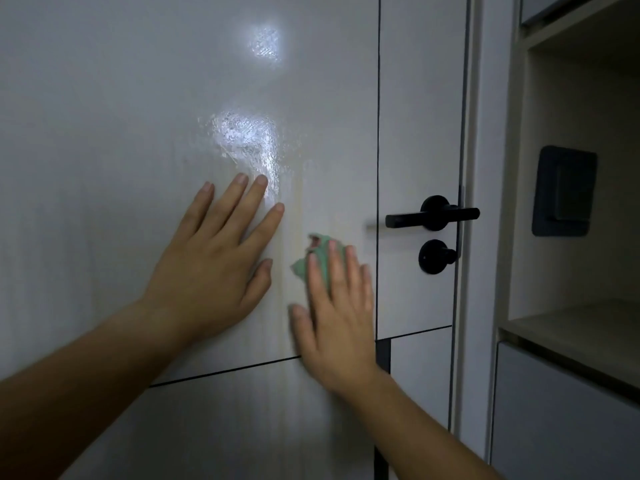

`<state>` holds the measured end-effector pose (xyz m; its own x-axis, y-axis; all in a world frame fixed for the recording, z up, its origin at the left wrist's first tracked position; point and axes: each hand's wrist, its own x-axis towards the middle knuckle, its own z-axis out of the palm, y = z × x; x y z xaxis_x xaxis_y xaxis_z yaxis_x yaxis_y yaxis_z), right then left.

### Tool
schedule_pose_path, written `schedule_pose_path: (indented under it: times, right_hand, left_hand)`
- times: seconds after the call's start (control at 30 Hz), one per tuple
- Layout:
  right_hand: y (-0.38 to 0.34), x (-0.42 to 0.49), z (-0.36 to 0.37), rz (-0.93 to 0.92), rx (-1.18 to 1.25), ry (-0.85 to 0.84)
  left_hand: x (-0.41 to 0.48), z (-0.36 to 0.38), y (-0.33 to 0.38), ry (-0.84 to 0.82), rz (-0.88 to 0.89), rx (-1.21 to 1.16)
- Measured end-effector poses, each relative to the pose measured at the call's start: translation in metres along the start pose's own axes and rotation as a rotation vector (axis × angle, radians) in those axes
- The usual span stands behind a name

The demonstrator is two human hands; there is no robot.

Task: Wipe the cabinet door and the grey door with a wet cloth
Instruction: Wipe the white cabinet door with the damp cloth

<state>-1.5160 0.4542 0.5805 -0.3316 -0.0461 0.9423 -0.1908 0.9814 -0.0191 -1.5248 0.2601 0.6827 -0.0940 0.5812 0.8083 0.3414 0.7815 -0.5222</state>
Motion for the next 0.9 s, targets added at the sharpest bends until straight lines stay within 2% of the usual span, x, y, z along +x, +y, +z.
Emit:
schedule_pose_path:
  times: [0.1,0.13,0.27,0.33,0.5,0.57,0.67,0.73,0.8,0.9]
  right_hand:
    - [0.014,0.012,-0.003,0.25,0.018,0.071]
    - [0.011,0.01,-0.003,0.246,0.02,0.059]
    - [-0.007,-0.005,-0.002,-0.153,-0.072,-0.065]
    - [-0.007,0.029,-0.01,-0.238,-0.085,-0.049]
    - [-0.041,0.148,-0.034,-0.011,-0.025,0.1]
    - [-0.054,0.134,-0.027,-0.156,-0.067,0.087]
    - [-0.052,0.08,-0.013,-0.541,-0.132,-0.019]
    - [-0.038,0.086,-0.019,-0.678,-0.173,-0.031]
    - [-0.034,0.12,-0.028,-0.596,-0.19,0.011]
    - [-0.049,0.171,-0.041,-0.232,-0.108,0.094]
  left_hand:
    - [-0.003,-0.003,-0.003,0.002,0.004,-0.004]
    - [-0.006,-0.005,-0.006,0.006,-0.019,-0.004]
    - [-0.028,-0.018,-0.027,0.023,-0.18,0.084]
    - [-0.038,-0.023,-0.038,0.006,-0.245,0.121]
    - [-0.05,-0.025,-0.059,-0.063,-0.32,0.129]
    - [-0.05,-0.025,-0.062,-0.046,-0.307,0.122]
    - [-0.051,-0.027,-0.062,-0.027,-0.301,0.101]
    - [-0.055,-0.029,-0.066,-0.02,-0.299,0.067]
    - [-0.061,-0.033,-0.071,-0.01,-0.291,0.028]
    - [-0.073,-0.039,-0.083,0.004,-0.324,0.015]
